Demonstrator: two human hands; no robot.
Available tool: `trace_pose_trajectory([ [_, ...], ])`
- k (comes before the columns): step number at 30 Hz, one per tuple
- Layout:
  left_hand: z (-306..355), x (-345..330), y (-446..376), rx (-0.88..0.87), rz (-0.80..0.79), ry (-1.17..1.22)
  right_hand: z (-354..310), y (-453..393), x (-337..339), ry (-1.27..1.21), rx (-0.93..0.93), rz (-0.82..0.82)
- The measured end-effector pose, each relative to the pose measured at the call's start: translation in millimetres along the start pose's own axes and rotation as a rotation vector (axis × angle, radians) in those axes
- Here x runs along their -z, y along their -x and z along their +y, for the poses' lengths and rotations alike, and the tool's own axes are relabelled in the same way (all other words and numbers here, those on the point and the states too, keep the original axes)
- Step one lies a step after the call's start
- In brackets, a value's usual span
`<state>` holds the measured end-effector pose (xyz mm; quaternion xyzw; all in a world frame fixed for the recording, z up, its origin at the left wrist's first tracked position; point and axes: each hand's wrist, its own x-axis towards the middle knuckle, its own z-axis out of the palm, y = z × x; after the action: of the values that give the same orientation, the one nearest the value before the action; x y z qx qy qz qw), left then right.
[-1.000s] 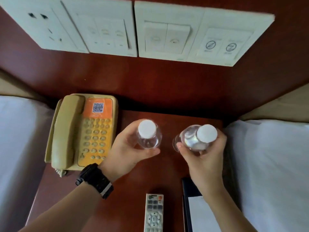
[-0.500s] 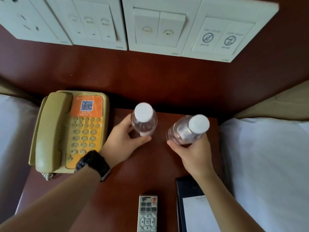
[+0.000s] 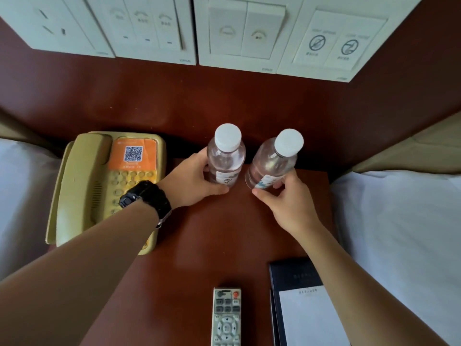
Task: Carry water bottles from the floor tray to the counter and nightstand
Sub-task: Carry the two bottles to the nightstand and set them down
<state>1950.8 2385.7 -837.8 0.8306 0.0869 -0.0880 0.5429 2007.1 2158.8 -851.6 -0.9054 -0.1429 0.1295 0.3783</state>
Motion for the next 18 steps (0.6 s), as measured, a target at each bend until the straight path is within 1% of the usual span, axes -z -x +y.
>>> trace_pose_trajectory([
  [5, -0.3, 7.4, -9.3, 0.042, -0.090, -0.017, -1.8, -7.0, 2.3, 0.019, 0.020, -0.028],
  [8, -1.9, 7.7, -10.3, 0.057, -0.098, -0.023, -4.6, -7.6, 3.1, 0.031, 0.012, -0.025],
  [13, 0.5, 7.5, -11.8, 0.059, -0.125, -0.015, -7.7, -6.8, 0.2, 0.045, 0.021, 0.033],
  [18, 3.1, -0.7, -13.8, 0.044, -0.096, 0.007, -8.6, -5.6, -5.2, 0.066, 0.034, 0.088],
])
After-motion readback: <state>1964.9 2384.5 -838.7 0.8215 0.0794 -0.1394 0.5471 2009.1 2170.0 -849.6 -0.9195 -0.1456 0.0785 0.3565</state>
